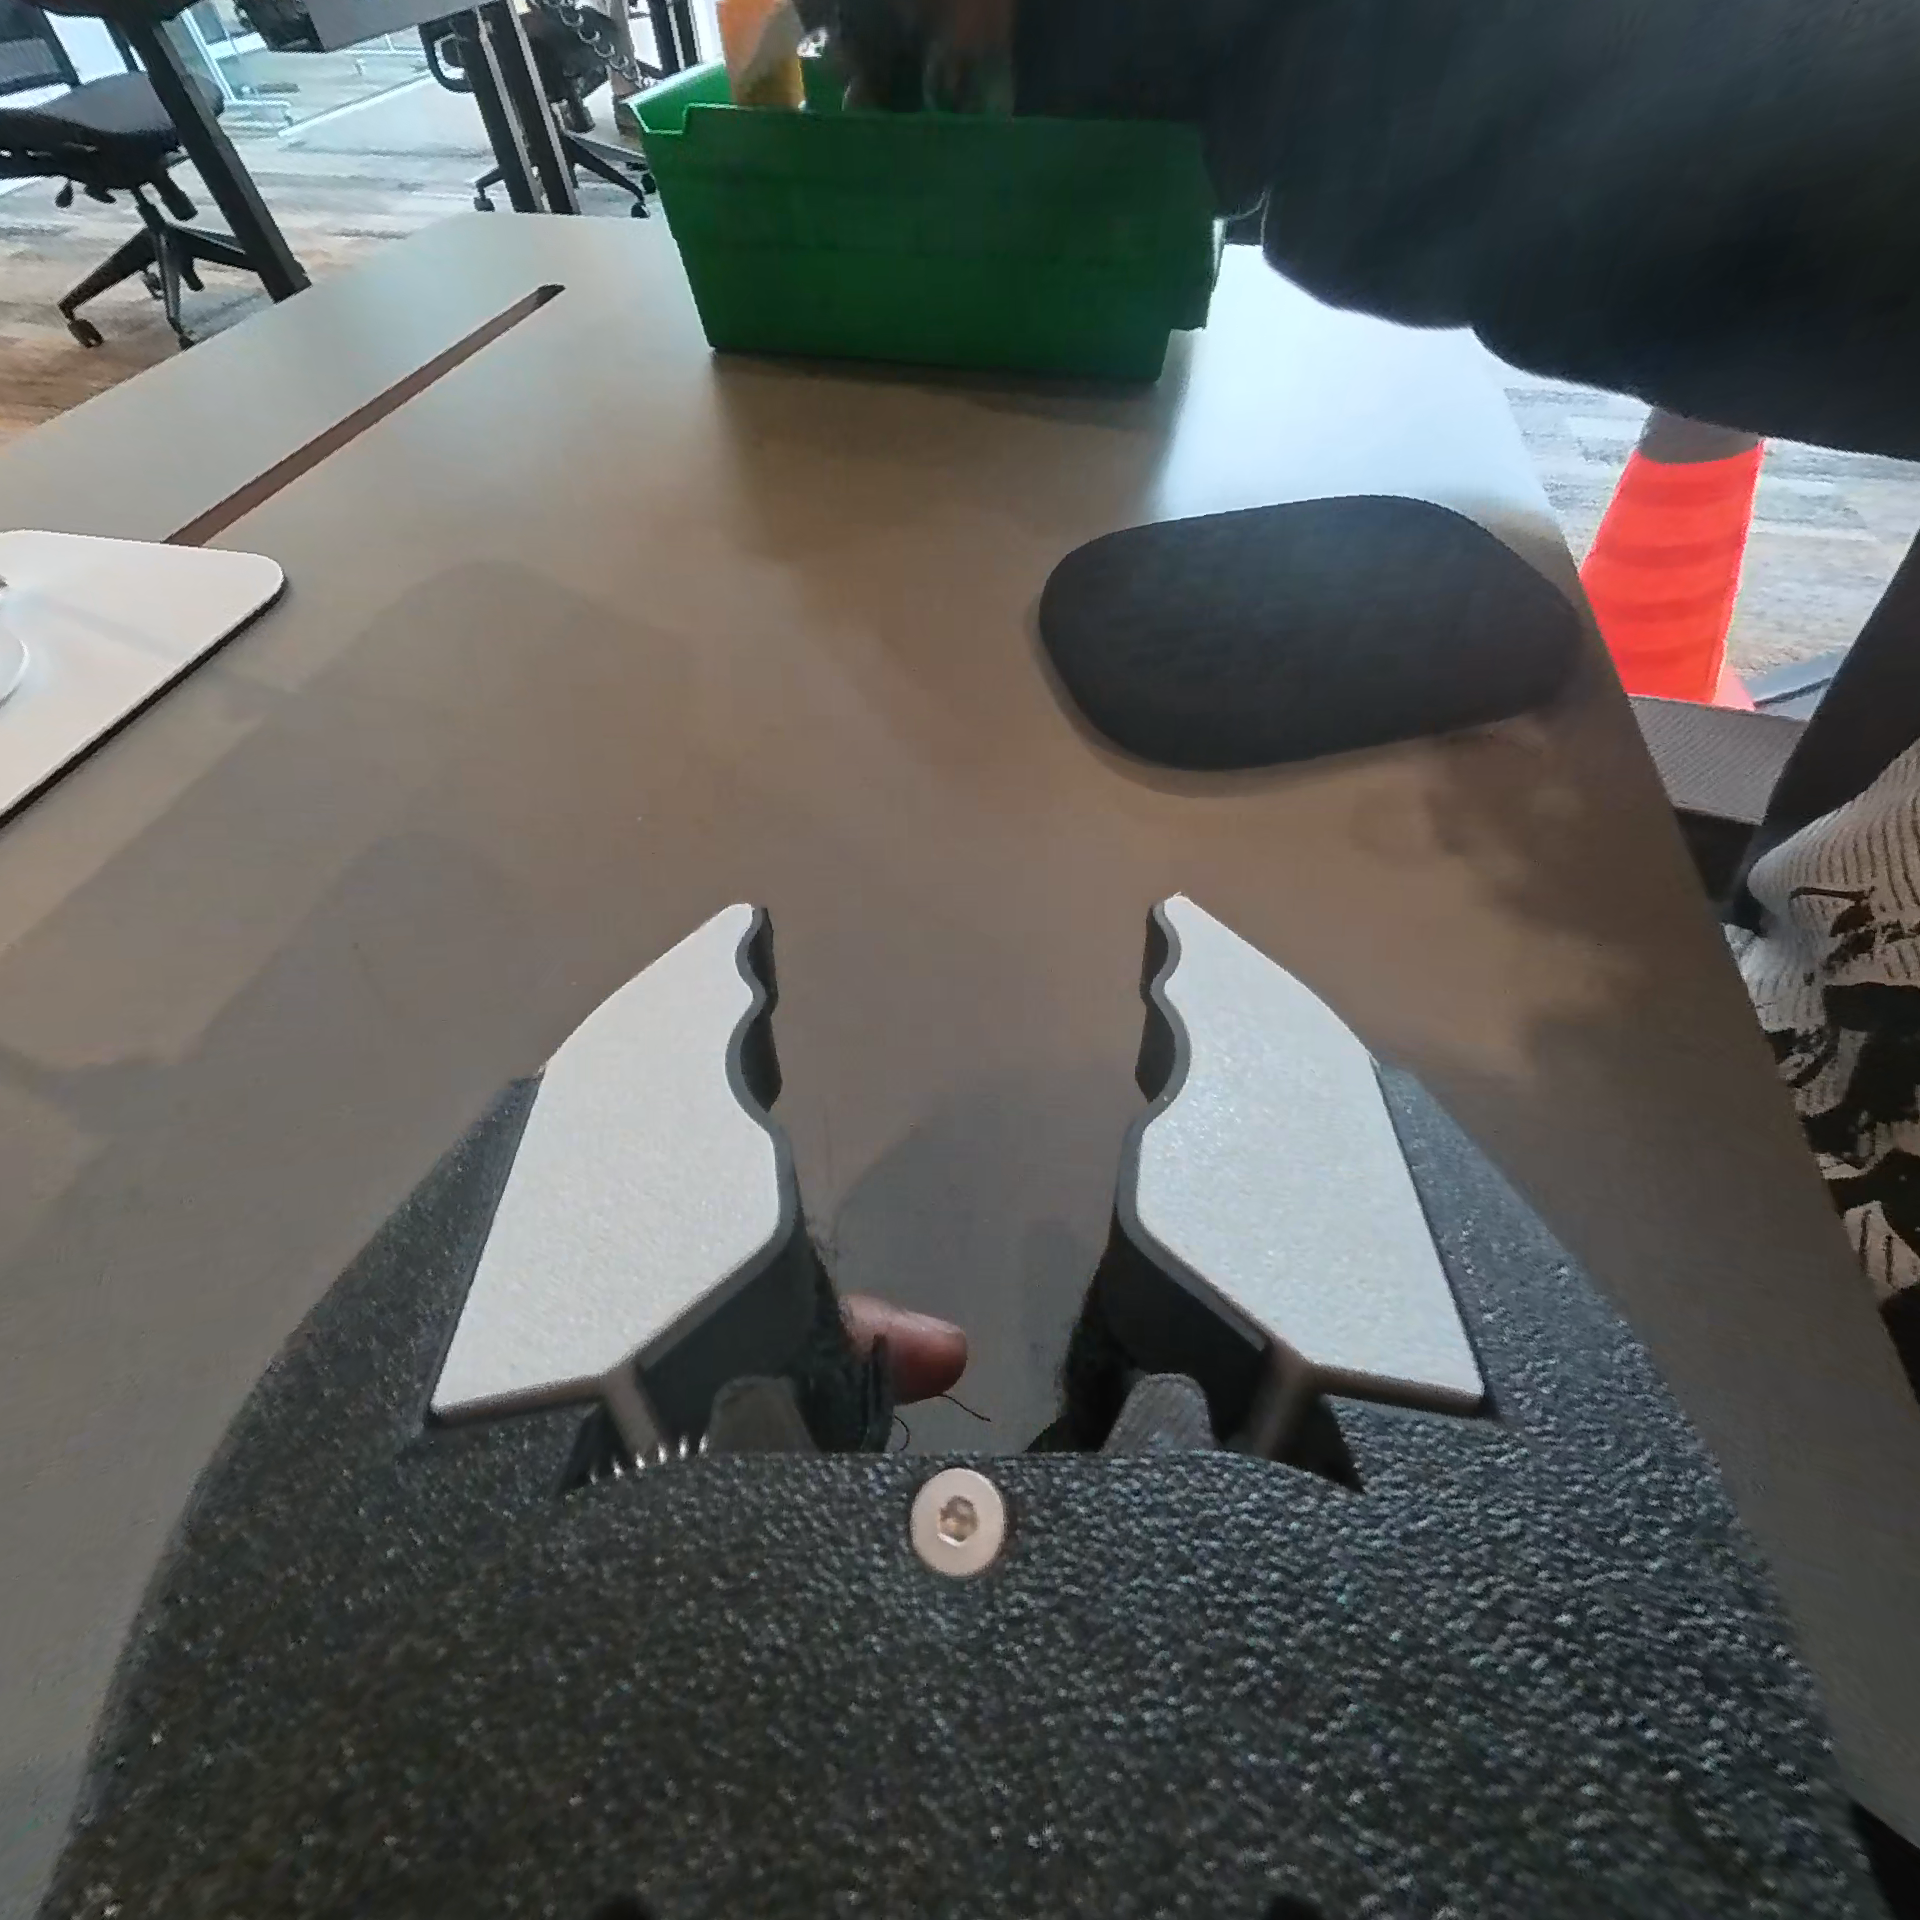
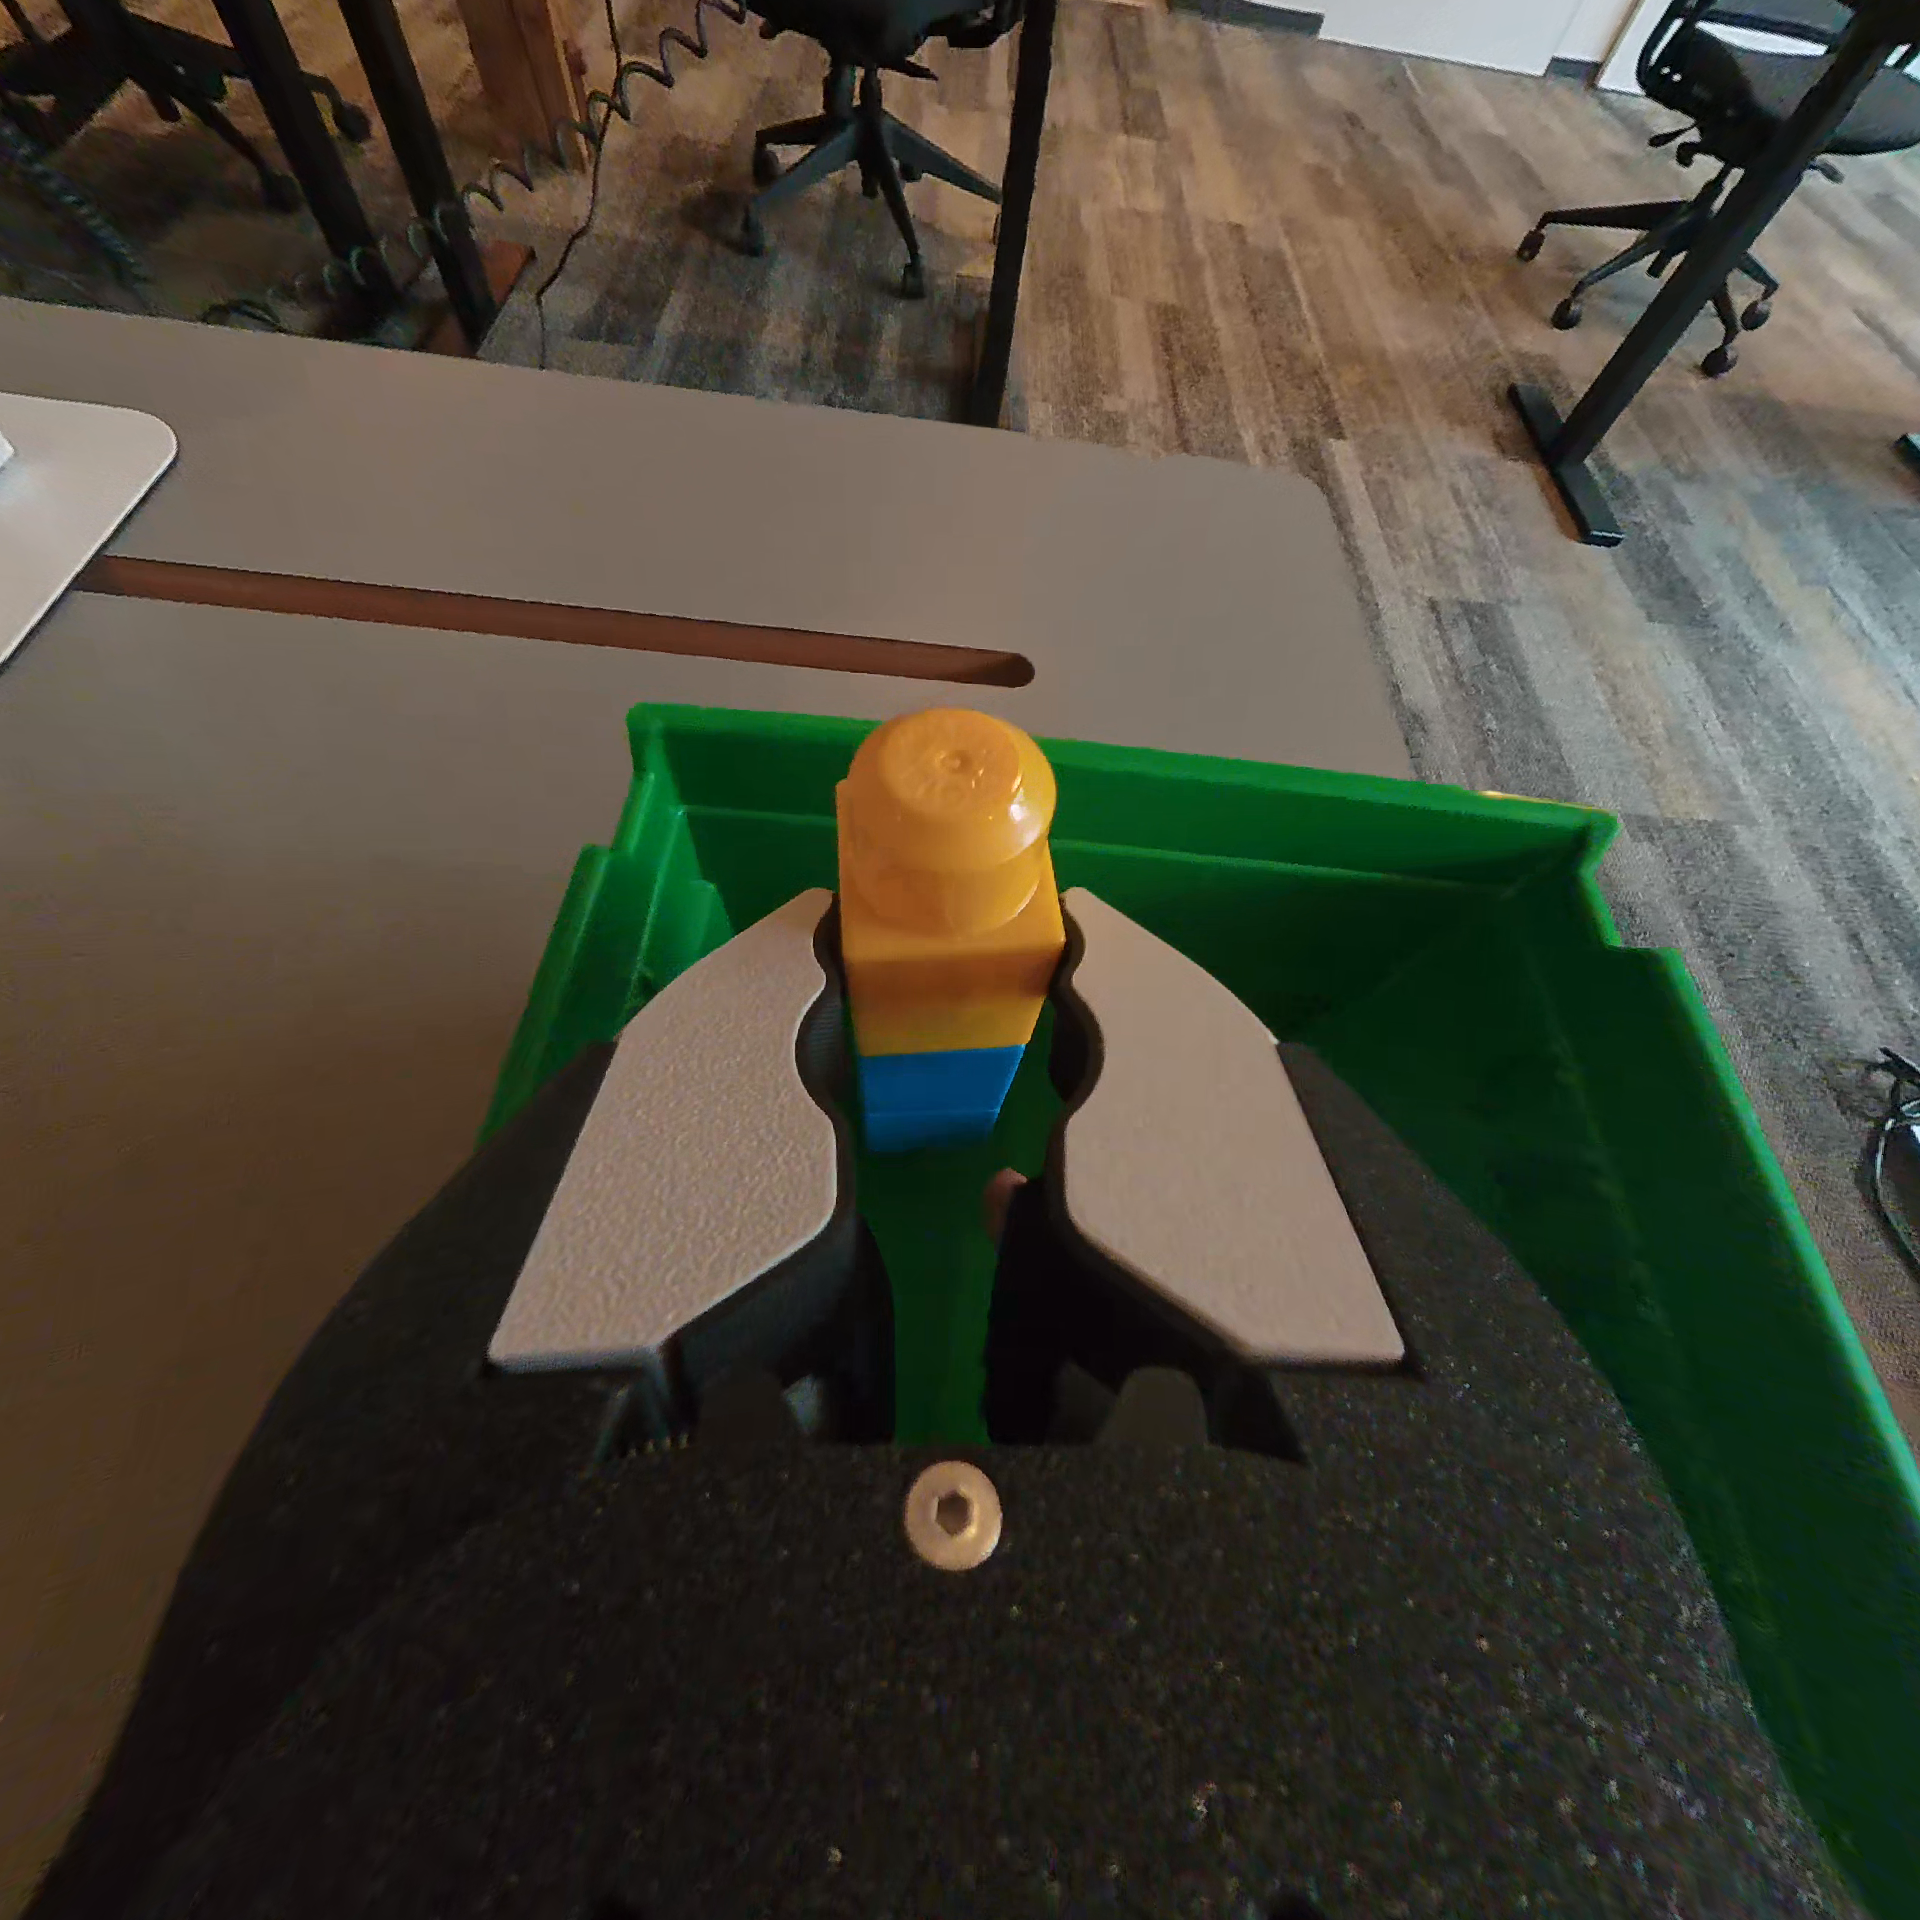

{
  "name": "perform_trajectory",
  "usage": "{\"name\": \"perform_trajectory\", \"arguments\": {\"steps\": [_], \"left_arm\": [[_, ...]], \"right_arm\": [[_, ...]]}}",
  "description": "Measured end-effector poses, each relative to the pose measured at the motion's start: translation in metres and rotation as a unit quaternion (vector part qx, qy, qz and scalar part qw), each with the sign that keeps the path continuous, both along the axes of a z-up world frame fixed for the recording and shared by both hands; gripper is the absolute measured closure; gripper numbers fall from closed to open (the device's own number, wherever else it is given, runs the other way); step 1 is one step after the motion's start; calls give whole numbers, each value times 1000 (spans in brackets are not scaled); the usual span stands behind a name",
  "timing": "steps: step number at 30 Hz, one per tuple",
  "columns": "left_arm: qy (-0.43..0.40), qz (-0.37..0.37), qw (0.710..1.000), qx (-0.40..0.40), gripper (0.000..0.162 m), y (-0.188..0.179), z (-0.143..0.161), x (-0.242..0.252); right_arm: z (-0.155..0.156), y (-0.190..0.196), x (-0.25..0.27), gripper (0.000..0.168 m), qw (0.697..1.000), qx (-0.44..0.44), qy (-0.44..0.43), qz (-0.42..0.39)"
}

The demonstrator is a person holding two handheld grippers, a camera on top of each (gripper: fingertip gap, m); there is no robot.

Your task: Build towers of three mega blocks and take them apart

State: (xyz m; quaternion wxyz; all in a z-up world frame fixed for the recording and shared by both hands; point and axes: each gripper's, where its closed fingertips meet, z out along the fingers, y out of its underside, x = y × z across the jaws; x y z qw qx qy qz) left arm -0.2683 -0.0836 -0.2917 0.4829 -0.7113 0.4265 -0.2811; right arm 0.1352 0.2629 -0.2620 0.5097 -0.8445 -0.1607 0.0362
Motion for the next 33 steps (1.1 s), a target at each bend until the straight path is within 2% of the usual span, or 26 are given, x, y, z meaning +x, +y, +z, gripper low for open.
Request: {"name": "perform_trajectory", "arguments": {"steps": [12,23,33], "left_arm": [[1,3,1000,-1,94,1,0,0],[0,5,1000,-2,94,1,0,-1],[3,5,1000,-1,94,2,0,-1]], "right_arm": [[-12,2,-21,132,1000,-9,9,26],[-13,8,-28,131,1000,0,27,11],[-2,4,-24,109,999,6,30,21]]}}
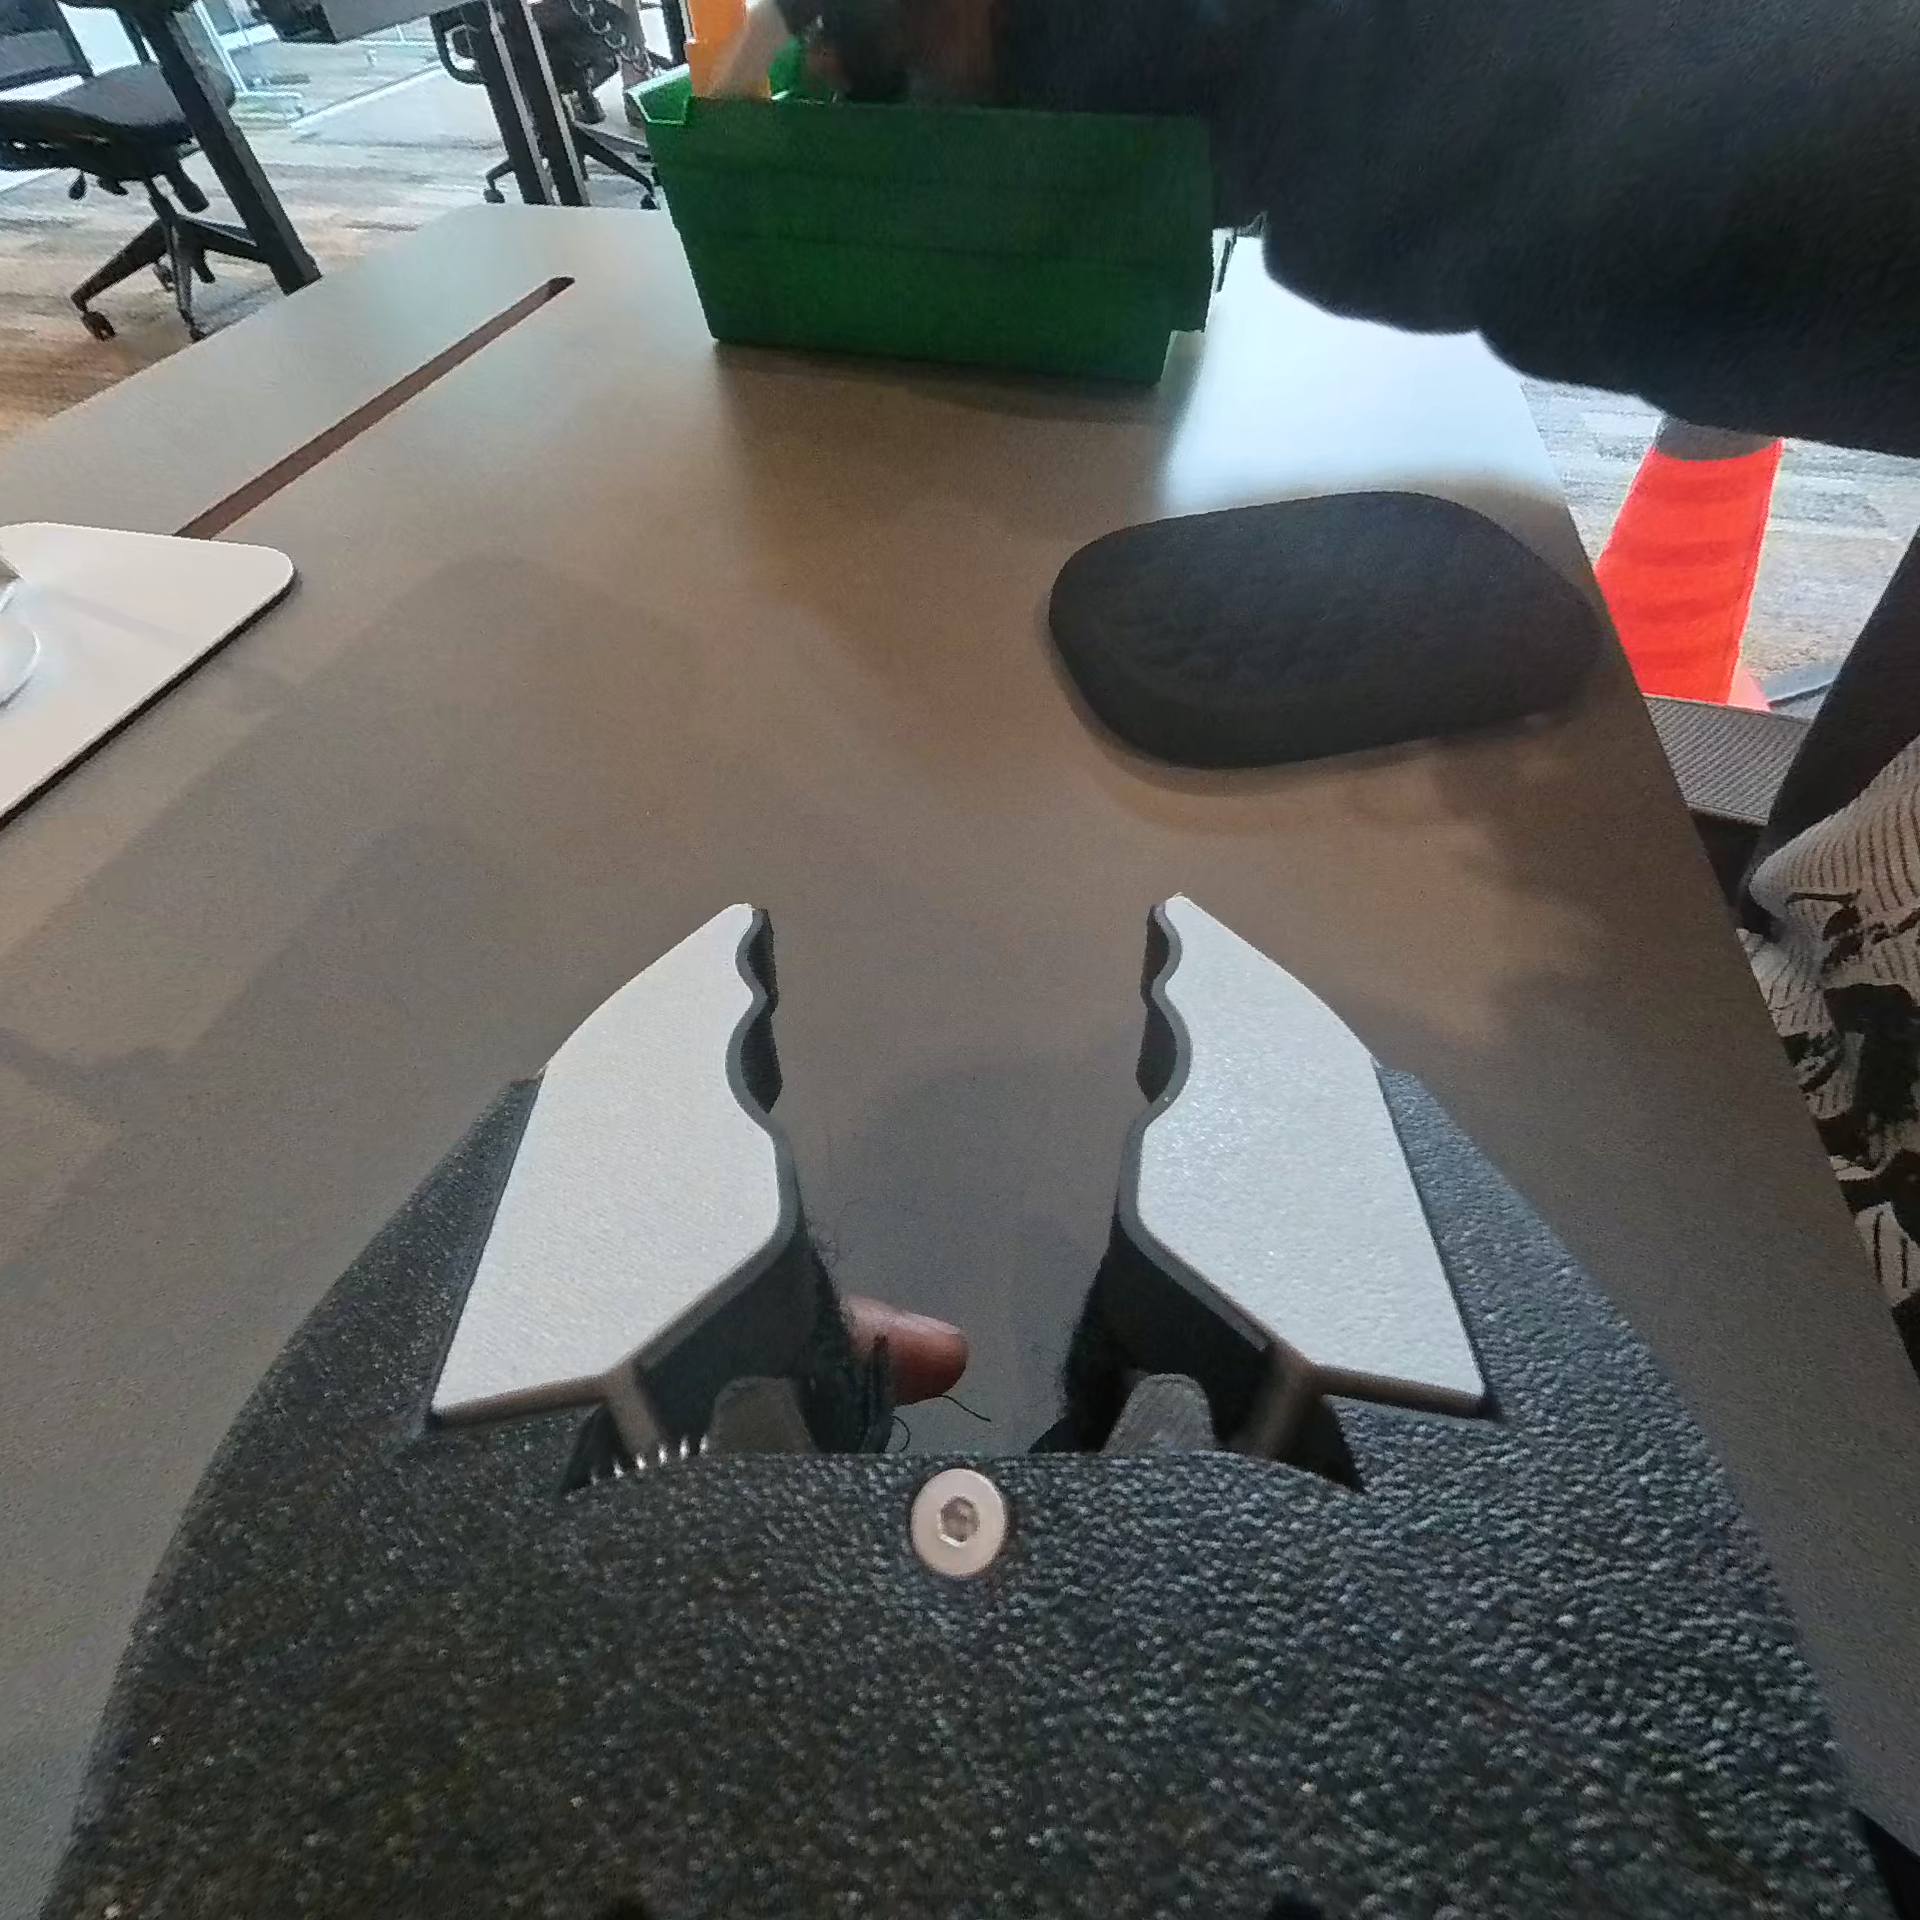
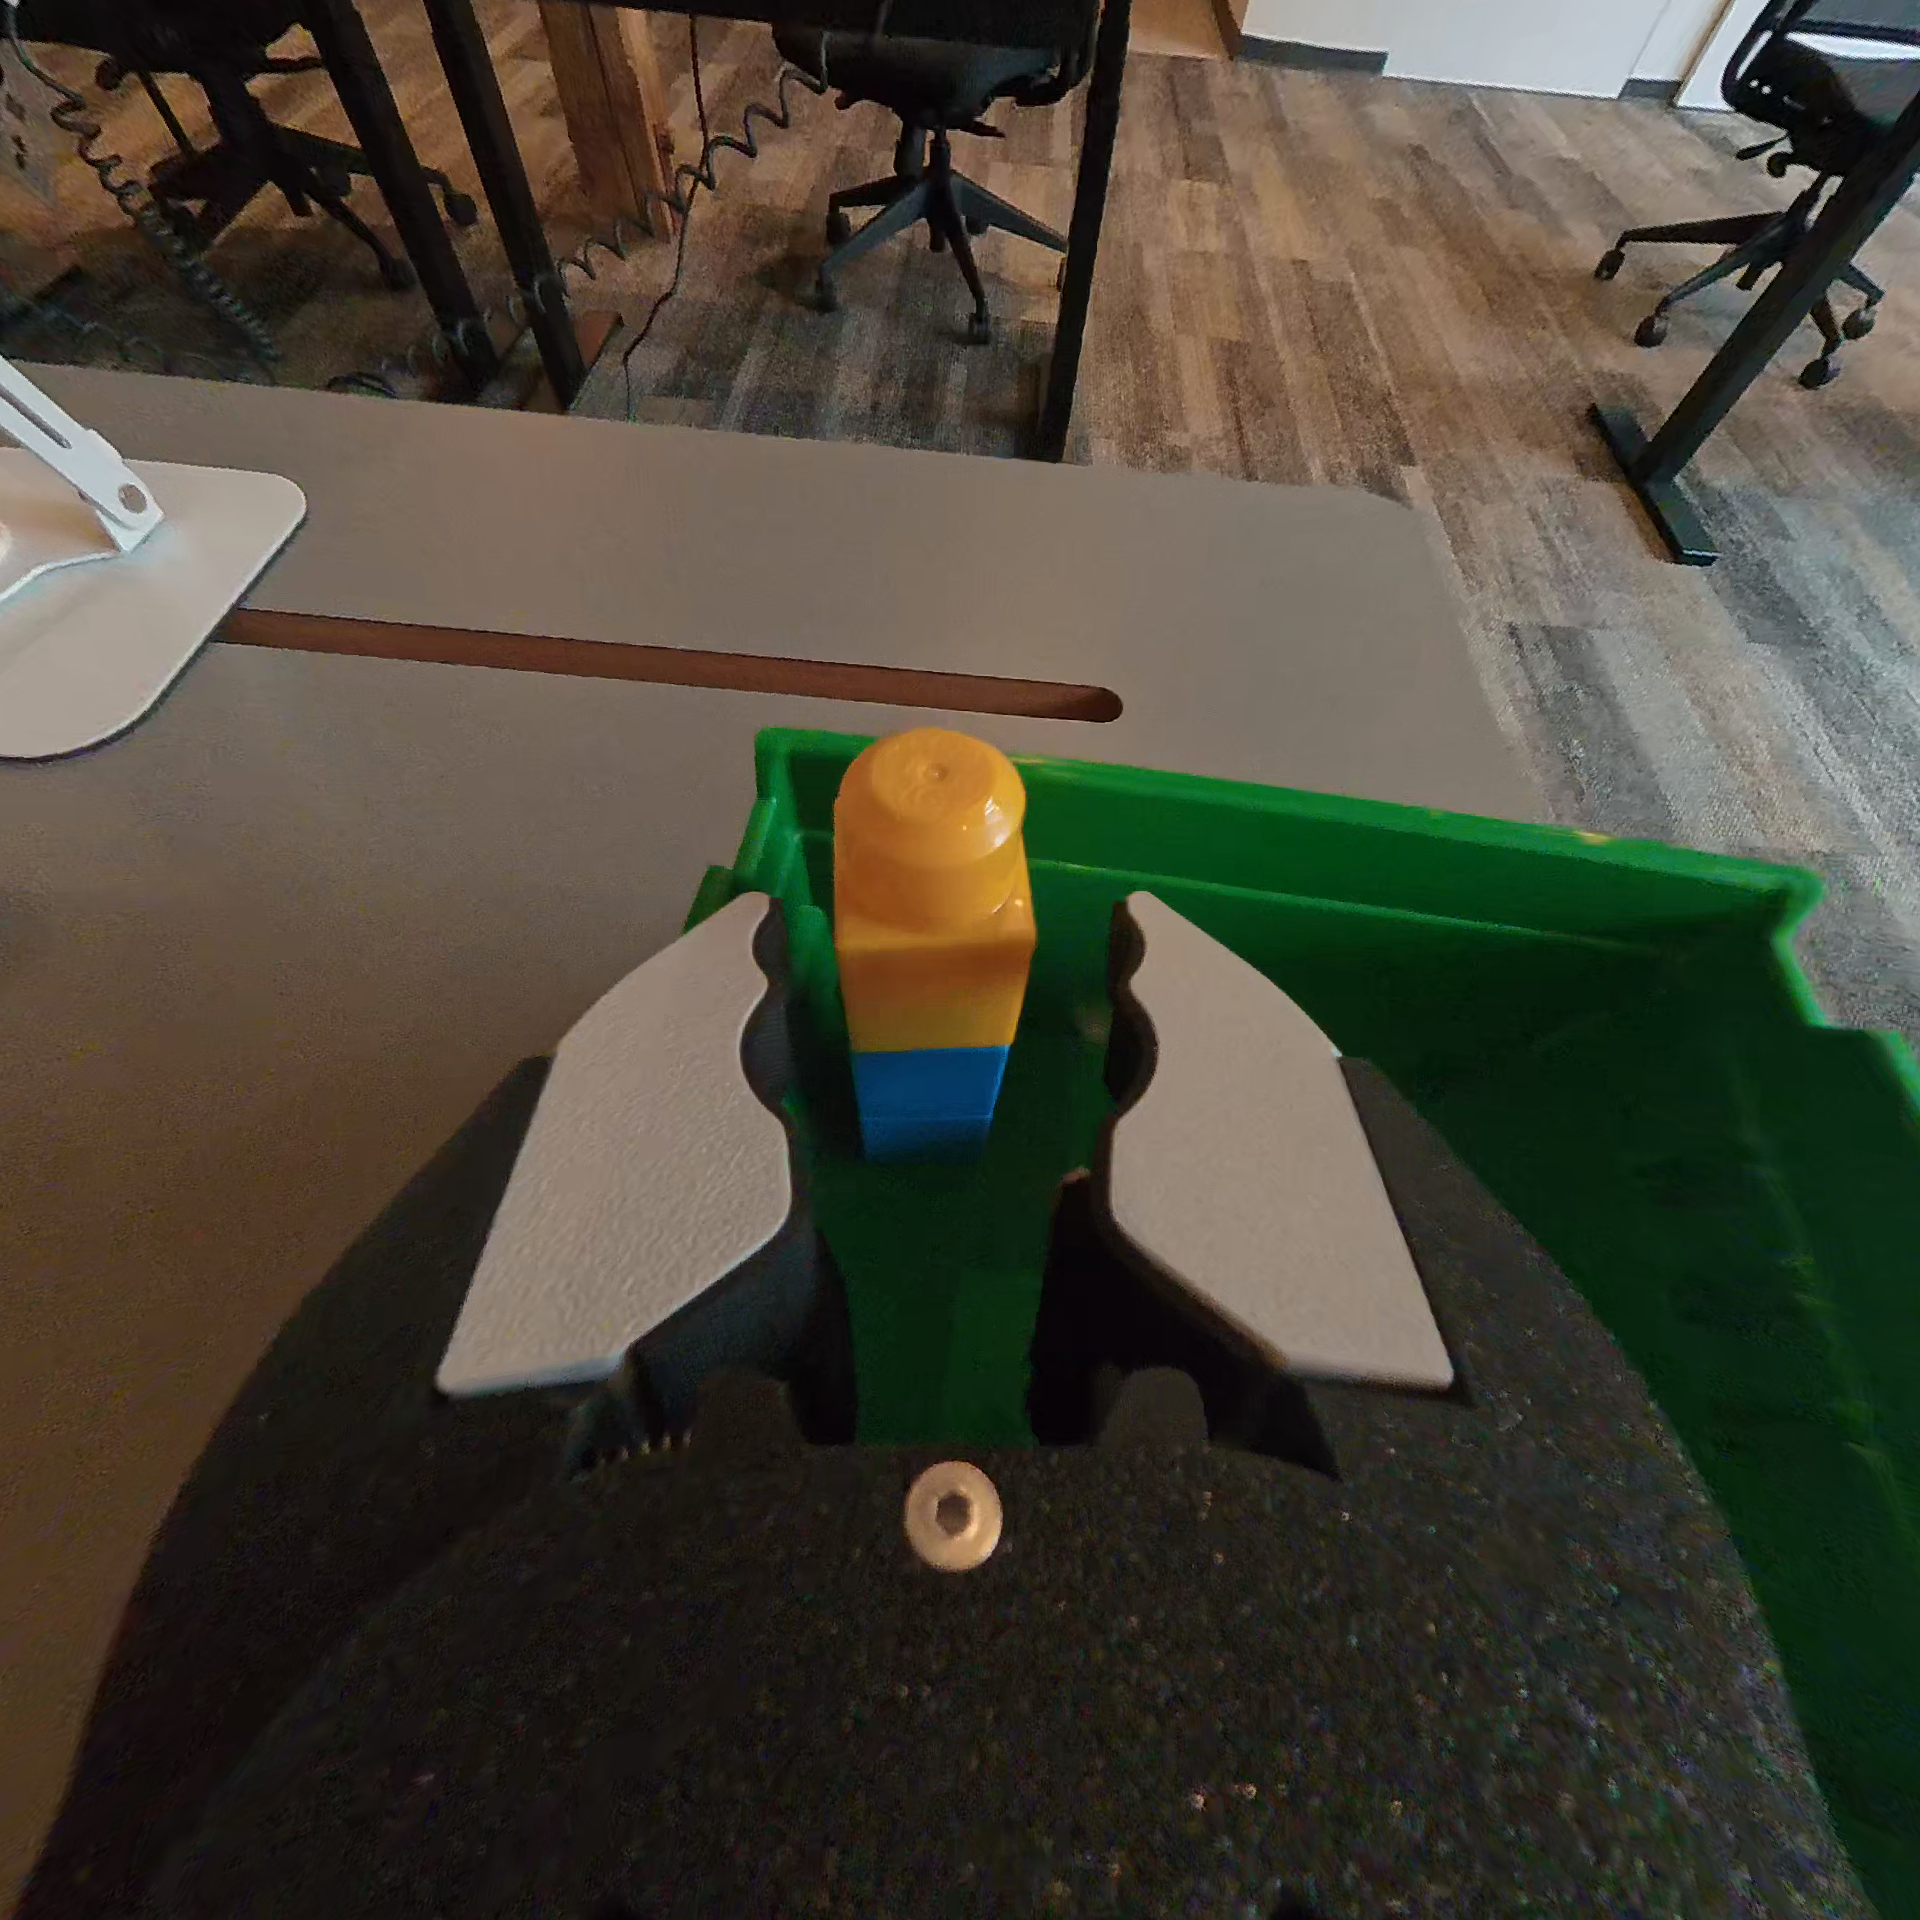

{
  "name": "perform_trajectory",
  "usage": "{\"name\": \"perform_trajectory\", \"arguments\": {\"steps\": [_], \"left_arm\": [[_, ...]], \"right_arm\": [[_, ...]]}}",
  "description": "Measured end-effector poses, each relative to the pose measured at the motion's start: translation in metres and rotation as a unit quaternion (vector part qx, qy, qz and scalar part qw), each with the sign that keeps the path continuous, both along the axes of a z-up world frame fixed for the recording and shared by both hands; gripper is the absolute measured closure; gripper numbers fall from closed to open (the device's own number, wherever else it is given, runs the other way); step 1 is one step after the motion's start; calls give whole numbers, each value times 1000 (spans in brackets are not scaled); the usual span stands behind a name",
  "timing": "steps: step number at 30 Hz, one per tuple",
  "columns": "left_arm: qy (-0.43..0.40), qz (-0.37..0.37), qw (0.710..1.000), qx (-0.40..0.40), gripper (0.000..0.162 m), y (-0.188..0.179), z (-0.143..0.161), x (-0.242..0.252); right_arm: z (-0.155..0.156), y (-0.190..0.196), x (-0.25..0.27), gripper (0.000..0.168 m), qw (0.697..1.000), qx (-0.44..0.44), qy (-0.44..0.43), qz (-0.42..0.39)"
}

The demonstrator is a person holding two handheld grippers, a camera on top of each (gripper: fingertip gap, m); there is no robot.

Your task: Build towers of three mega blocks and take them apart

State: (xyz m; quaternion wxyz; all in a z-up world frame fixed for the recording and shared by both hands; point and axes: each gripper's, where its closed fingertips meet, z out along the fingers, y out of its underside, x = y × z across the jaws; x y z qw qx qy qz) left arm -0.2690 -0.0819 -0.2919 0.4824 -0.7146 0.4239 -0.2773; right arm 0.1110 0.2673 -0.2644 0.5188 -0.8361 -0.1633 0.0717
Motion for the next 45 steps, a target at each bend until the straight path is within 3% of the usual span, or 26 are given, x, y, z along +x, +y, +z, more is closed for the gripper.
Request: {"name": "perform_trajectory", "arguments": {"steps": [4,10,15,18,21,25,31,37,40,45], "left_arm": [[1,1,1000,1,94,0,0,1],[0,6,1000,1,94,1,0,4],[-5,14,1000,-2,93,1,0,4],[-5,17,1000,1,93,1,2,5],[-7,20,1000,4,93,2,3,5],[-12,23,1000,4,94,2,5,6],[-34,32,999,-3,94,4,8,0],[-25,33,999,-3,93,7,6,-2],[-11,39,999,9,93,7,11,-6],[49,50,996,50,94,-6,54,-50]], "right_arm": [[20,-10,9,96,1000,3,0,7],[87,-46,22,73,998,64,-17,-7],[142,-102,-25,71,990,136,-9,28],[157,-142,-78,72,983,163,10,87],[154,-179,-131,73,973,177,13,148],[127,-216,-187,76,962,192,11,194],[69,-233,-242,91,946,250,42,201],[28,-227,-257,95,952,197,61,227],[21,-232,-259,95,952,172,89,238],[22,-232,-255,96,952,170,93,236]]}}
